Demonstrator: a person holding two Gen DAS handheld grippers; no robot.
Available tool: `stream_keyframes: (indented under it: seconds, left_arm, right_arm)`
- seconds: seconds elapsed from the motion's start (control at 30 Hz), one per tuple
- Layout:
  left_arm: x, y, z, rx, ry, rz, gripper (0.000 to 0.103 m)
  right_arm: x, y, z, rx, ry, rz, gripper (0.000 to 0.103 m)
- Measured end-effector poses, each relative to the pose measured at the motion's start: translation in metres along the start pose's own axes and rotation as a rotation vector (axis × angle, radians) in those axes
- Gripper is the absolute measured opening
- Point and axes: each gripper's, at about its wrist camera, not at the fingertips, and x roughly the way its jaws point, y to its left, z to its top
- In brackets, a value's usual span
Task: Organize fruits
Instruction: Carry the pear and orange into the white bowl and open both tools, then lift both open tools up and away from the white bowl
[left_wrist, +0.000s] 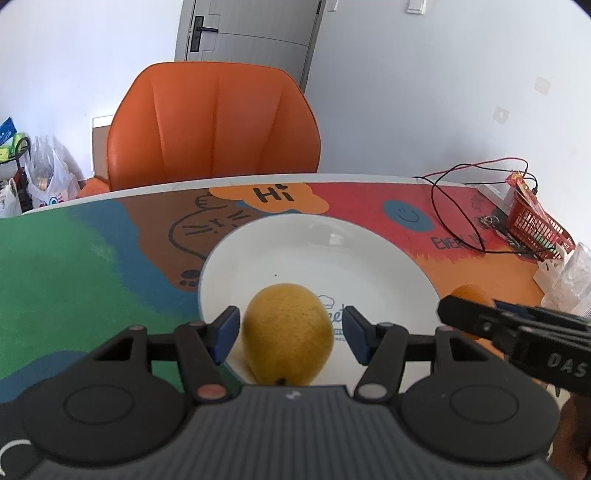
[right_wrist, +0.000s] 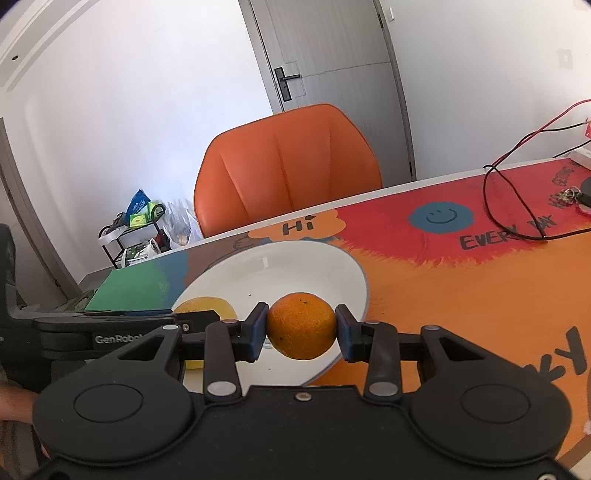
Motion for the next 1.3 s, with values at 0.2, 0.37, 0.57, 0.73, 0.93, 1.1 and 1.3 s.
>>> stream_keyframes:
  seconds: [0.2,0.37,0.57,0.73,0.93,1.1,1.3]
  left_arm:
    - [-0.022,0.011,-0.003,-0.044,-0.028,-0.018,0.065]
    - [-0.043,0.015,-0.006,-0.056,-0.075,-0.010,0.081]
    - [-0.055,0.015,-0.011,-0.064,-0.077,-0.039,0.092]
    - [-0.062,0.015,-0.015,-0.073,-0.068,-0.037,0.094]
    - [-0.072,0.013,-0.021,-0.073,-0.082,-0.044,0.097]
    - [-0.081,0.013,-0.026,-0.085,-0.084,-0.051,0.098]
    - [-0.093,0.011,-0.032,-0.082,-0.100,-0.051,0.098]
  right_arm:
    - [0.011,0.007,-0.003,-0.010,0.021,-0.002,0.037]
    - [0.018,0.008,-0.004,-0.004,0.027,-0.011,0.037]
    - [0.024,0.007,-0.003,0.001,0.033,-0.012,0.041]
    - [0.019,0.008,-0.001,-0.006,0.022,-0.007,0.042]
    - [0.004,0.006,-0.004,0.010,0.009,0.007,0.043]
    - [-0.019,0.005,-0.007,0.022,-0.012,0.024,0.053]
    - [-0.050,0.002,-0.014,0.022,-0.039,0.034,0.068]
